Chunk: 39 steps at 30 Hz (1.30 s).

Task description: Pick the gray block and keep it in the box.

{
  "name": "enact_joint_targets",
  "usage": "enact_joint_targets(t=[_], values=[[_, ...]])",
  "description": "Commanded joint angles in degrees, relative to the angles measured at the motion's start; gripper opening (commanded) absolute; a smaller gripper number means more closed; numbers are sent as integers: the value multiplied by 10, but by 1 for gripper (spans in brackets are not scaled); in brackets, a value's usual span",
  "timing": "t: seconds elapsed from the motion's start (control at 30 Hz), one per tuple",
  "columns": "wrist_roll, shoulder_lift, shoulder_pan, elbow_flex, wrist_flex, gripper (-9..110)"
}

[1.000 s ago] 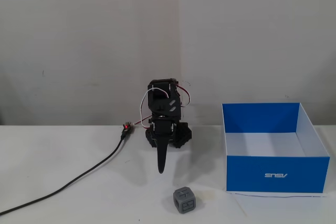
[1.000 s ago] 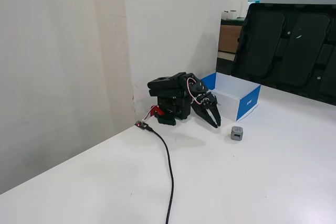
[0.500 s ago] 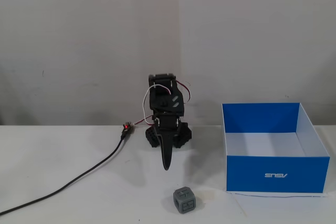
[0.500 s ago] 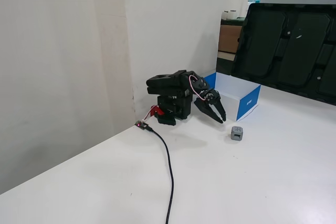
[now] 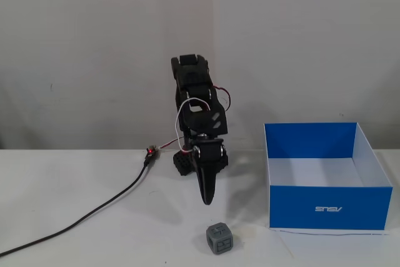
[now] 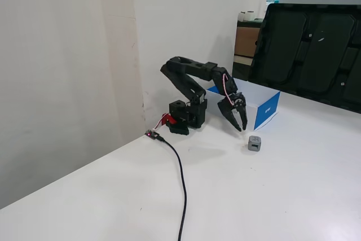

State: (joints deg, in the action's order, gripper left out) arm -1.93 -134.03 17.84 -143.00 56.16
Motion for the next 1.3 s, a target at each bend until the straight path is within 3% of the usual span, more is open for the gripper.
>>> enact_joint_targets(t=[0.0, 0.73, 1.27], values=[[30, 78, 21, 83, -20, 16], [56, 356, 25, 219, -36, 24], [62, 422, 16, 236, -56, 20]])
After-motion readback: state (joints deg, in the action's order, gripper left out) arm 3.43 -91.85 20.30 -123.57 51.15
